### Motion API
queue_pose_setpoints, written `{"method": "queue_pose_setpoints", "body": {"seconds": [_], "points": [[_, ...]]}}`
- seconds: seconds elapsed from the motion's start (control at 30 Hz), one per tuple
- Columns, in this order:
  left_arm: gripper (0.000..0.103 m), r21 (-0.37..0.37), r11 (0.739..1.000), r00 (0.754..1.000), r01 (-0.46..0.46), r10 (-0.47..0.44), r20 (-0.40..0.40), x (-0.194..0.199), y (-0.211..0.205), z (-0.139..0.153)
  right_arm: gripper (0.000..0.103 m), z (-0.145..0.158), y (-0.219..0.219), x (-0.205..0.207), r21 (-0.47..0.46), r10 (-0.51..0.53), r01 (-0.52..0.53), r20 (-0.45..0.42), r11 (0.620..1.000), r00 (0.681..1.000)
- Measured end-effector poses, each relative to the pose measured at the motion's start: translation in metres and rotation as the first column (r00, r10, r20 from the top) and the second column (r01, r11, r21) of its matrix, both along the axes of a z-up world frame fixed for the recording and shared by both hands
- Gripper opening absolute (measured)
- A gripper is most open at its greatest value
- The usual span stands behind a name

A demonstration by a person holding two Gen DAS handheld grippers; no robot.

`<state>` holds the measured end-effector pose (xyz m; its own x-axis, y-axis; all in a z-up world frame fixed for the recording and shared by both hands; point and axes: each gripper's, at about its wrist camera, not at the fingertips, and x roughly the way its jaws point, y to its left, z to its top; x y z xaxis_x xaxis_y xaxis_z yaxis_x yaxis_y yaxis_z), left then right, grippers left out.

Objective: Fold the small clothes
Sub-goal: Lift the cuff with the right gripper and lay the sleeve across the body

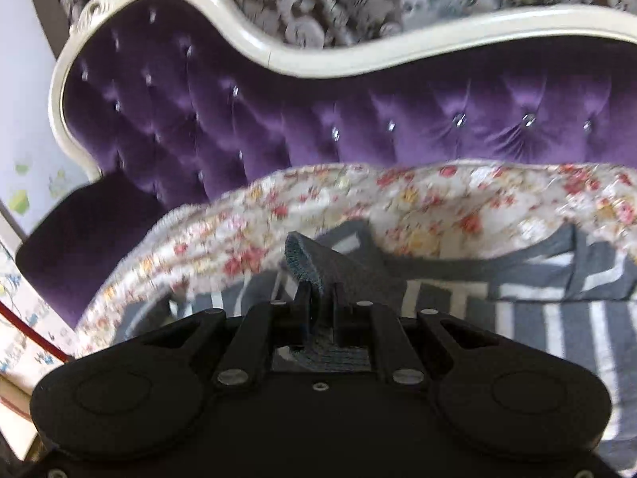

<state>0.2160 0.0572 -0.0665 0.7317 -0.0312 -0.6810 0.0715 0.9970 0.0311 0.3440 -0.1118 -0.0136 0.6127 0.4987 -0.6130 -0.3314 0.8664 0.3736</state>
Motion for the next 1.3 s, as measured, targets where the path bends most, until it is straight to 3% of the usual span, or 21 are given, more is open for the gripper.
{"method": "queue_pose_setpoints", "body": {"seconds": [0.1, 0.17, 0.2, 0.53, 0.8, 0.97, 1.1, 1.23, 1.3], "points": [[0.096, 0.011, 1.000, 1.000, 0.004, -0.004, -0.003, 0.000, -0.001, -0.001, 0.037, -0.008, 0.003, -0.006, 0.015, 0.056, -0.056, -0.004, 0.998, 0.998], [0.096, 0.018, 1.000, 1.000, 0.011, -0.011, -0.002, 0.002, -0.004, 0.000, 0.070, -0.009, -0.006, -0.011, 0.025, 0.074, -0.074, 0.010, 0.997, 0.997], [0.096, 0.021, 1.000, 1.000, 0.016, -0.016, -0.001, 0.003, -0.006, 0.000, 0.074, -0.008, -0.012, -0.013, 0.032, 0.071, -0.072, 0.024, 0.997, 0.997], [0.096, 0.049, 0.997, 0.996, 0.057, -0.060, 0.060, 0.023, -0.042, 0.013, 0.074, -0.011, -0.131, -0.023, 0.034, -0.147, 0.146, 0.022, 0.989, 0.989], [0.096, 0.061, 0.996, 0.994, 0.063, -0.068, 0.083, 0.056, -0.076, 0.007, 0.074, -0.035, -0.226, -0.028, 0.106, -0.347, 0.350, -0.046, 0.931, 0.937], [0.096, 0.077, 0.997, 0.997, 0.016, -0.022, 0.074, 0.075, -0.083, -0.011, 0.075, -0.049, -0.247, -0.019, 0.142, -0.368, 0.380, -0.105, 0.914, 0.924], [0.098, 0.101, 0.995, 1.000, -0.008, 0.009, -0.015, 0.087, -0.081, -0.034, 0.075, -0.059, -0.253, -0.013, 0.179, -0.353, 0.371, -0.128, 0.911, 0.927], [0.099, 0.067, 0.997, 1.000, -0.026, 0.025, 0.019, 0.080, -0.075, -0.043, 0.075, -0.069, -0.257, -0.009, 0.209, -0.352, 0.371, -0.122, 0.905, 0.928], [0.100, 0.073, 0.997, 0.999, -0.027, 0.025, 0.031, 0.078, -0.076, -0.044, 0.069, -0.074, -0.255, -0.004, 0.208, -0.347, 0.365, -0.121, 0.907, 0.930]]}}
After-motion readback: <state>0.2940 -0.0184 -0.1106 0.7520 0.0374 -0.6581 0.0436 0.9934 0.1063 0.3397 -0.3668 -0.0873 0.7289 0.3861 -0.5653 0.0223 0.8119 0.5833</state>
